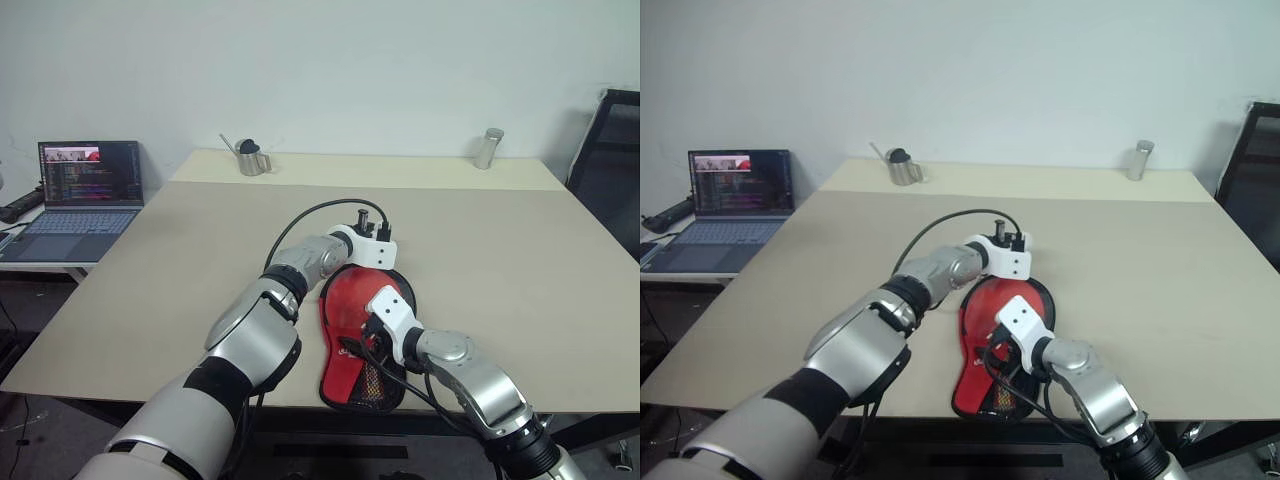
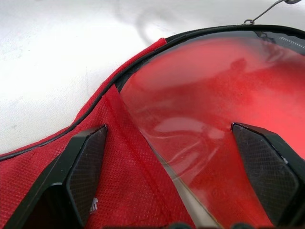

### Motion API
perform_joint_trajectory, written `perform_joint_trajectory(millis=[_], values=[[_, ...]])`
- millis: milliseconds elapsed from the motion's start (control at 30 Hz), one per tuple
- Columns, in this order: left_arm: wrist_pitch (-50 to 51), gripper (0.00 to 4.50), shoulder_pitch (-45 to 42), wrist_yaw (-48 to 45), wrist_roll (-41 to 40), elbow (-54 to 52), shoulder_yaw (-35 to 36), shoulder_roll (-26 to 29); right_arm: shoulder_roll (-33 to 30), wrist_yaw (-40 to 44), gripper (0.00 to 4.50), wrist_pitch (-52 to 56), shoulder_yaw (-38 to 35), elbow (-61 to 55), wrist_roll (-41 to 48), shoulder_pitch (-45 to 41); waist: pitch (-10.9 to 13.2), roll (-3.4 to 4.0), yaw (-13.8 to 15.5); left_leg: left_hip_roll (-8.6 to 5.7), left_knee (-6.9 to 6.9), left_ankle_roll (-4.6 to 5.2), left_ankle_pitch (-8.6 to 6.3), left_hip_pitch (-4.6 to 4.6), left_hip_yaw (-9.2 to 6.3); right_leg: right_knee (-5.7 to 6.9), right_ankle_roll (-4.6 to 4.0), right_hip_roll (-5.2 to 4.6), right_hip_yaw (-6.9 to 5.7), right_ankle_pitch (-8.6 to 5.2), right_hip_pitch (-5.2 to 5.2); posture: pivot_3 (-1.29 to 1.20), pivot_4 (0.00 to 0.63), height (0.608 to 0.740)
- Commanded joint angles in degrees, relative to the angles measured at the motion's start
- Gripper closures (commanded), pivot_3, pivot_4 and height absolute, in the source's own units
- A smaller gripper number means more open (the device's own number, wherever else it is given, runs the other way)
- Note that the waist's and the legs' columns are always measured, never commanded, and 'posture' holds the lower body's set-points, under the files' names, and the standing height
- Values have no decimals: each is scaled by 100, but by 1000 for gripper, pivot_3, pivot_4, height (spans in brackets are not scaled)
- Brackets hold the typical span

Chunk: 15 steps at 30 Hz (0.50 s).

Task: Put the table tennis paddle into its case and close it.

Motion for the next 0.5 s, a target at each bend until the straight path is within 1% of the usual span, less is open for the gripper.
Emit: perform_joint_trajectory(millis=[33,100,233,500], values=[[37,4246,-403,124,-58,-229,44,-84,-1,46,0,333,236,238,-28,236,0,0,0,0,0,0,0,0,1,0,0,0,0,0,0,0,150,740],[86,4246,-391,36,-100,-225,81,-112,7,36,0,340,239,228,-28,243,0,0,0,0,0,0,0,0,0,0,0,0,0,0,0,0,150,740],[225,4246,-232,-606,-376,-209,330,-229,36,4,0,356,245,200,-29,264,-1,0,-1,0,0,0,0,1,0,0,-3,0,0,2,0,0,150,740],[269,4246,-37,-1124,-613,-228,499,-339,66,-35,0,406,247,108,-32,322,-1,0,-21,3,-1,0,0,2,1,0,-3,0,0,2,0,0,150,740]])
